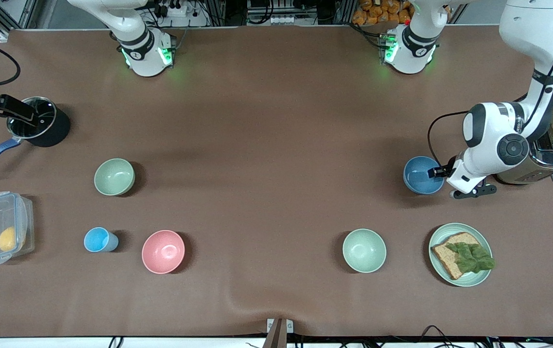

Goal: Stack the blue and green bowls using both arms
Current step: 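Lower the left gripper and grasp the rim of the blue bowl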

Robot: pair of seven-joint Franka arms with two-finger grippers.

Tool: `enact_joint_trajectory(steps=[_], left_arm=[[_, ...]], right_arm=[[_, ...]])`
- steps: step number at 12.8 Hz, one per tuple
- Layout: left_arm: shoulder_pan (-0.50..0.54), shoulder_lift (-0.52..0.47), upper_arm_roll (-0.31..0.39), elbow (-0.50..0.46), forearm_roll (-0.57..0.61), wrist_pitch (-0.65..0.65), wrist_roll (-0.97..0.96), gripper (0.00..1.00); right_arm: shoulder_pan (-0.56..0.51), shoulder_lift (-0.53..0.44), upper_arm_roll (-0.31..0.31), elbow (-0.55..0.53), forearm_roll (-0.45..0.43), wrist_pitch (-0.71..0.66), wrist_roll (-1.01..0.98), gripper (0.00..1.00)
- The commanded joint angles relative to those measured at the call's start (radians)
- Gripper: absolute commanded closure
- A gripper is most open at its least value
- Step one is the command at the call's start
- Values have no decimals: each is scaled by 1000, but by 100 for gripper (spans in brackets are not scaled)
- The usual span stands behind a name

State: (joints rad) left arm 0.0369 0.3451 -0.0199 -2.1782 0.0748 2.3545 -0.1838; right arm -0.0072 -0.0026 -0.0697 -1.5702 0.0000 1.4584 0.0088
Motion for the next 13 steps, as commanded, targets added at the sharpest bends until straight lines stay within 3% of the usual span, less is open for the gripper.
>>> enact_joint_trajectory(steps=[1, 8, 9, 11, 13], left_arm=[[6, 17, -8, 9, 11, 17, -23, 33], [3, 23, -8, 12, 11, 17, -23, 49], [3, 25, -8, 12, 13, 17, -23, 57], [0, 25, -8, 14, 13, 17, -23, 83], [-2, 25, -8, 15, 13, 17, -23, 100]], right_arm=[[-2, 1, 2, 4, 12, -10, 13, 0], [-2, 4, 2, -1, 12, -9, 13, 0], [-2, 4, 2, -1, 12, -9, 13, 0], [-2, 4, 2, -1, 12, -7, 13, 0], [-2, 4, 2, -1, 12, -7, 13, 0]])
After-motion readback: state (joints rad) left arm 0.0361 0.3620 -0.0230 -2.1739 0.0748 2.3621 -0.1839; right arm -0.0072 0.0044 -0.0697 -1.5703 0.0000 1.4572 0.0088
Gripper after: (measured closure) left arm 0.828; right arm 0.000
